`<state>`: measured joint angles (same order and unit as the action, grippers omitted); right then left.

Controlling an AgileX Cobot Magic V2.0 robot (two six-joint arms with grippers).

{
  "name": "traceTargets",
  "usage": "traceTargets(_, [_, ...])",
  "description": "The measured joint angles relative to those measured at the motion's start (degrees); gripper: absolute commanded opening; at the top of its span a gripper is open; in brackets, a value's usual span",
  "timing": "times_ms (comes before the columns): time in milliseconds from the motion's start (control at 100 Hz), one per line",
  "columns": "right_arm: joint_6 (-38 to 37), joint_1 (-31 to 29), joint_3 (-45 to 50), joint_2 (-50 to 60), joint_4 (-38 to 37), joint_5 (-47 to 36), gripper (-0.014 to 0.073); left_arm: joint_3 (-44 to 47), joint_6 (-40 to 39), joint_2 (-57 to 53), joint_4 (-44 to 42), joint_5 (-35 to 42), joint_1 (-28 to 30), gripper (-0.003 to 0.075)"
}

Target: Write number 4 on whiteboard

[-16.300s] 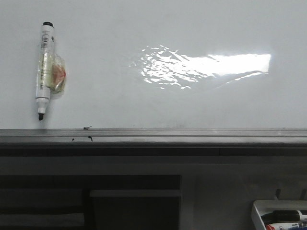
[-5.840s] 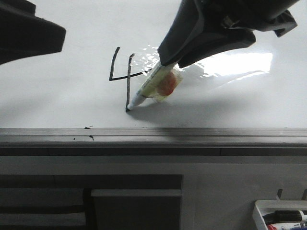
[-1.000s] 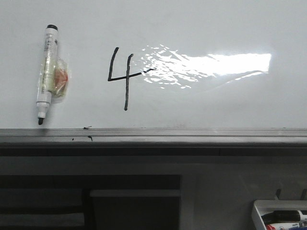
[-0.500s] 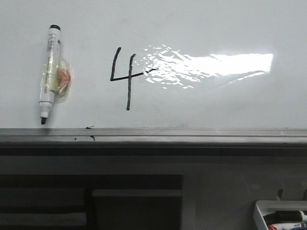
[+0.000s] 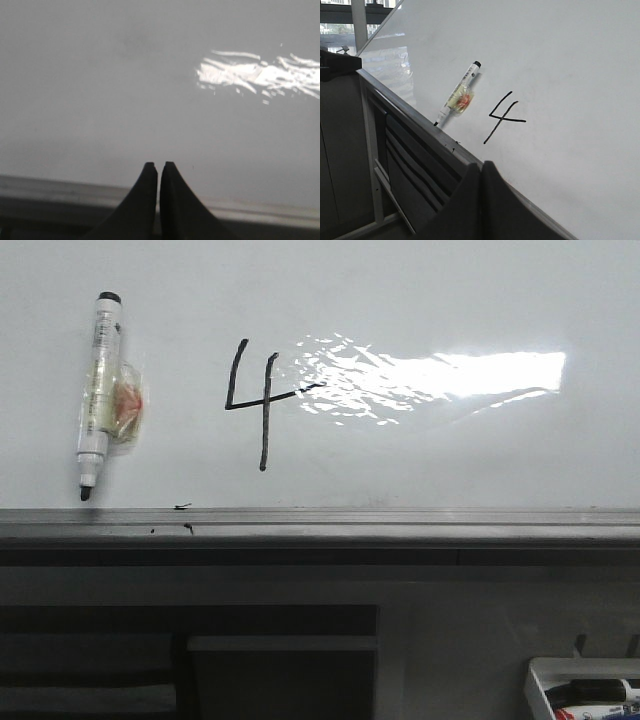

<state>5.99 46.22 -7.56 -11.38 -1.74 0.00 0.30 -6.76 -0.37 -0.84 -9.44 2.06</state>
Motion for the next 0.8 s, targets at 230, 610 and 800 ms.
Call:
traceTargets(230, [0.0, 0.0, 0.0, 0.0, 0.0, 0.0, -0.0062, 0.0, 0.0, 0.0, 0.3, -9.5, 0.1, -0.0020])
traceTargets(610, [0.0, 0.0, 0.0, 0.0, 0.0, 0.0, -0.0062, 0.0, 0.0, 0.0, 0.4, -9.7, 0.1, -0.0020])
traceTargets(800, [0.0, 0.0, 0.0, 0.0, 0.0, 0.0, -0.0062, 0.0, 0.0, 0.0, 0.4, -9.7, 0.1, -0.0020])
